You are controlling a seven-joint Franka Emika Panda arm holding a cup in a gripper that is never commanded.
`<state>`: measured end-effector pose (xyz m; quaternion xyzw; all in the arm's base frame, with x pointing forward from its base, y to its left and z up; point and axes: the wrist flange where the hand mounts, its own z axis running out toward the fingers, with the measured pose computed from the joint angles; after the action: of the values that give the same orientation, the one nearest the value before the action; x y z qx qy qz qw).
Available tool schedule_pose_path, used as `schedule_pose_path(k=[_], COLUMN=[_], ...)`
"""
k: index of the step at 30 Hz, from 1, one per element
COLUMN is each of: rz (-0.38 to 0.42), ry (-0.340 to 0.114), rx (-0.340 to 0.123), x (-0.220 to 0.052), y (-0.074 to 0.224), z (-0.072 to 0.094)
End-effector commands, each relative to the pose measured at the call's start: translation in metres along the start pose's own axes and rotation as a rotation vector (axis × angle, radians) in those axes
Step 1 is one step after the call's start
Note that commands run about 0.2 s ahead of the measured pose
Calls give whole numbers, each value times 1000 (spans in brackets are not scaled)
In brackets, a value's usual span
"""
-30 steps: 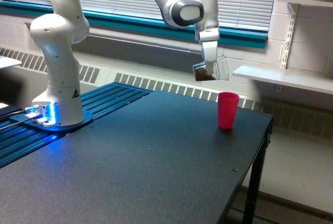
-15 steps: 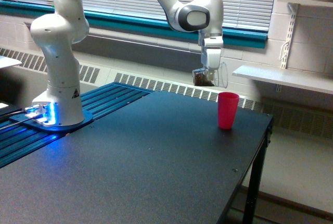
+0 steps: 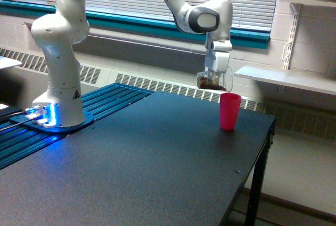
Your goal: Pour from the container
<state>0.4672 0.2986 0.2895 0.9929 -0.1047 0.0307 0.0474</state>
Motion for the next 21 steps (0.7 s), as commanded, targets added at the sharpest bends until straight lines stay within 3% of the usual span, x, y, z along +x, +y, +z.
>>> schedule_pose_path(k=[1, 21], rz=[-27, -26], ry=[-3, 0], rx=[-29, -51], x=[10, 34], y=[2, 5], z=[2, -2])
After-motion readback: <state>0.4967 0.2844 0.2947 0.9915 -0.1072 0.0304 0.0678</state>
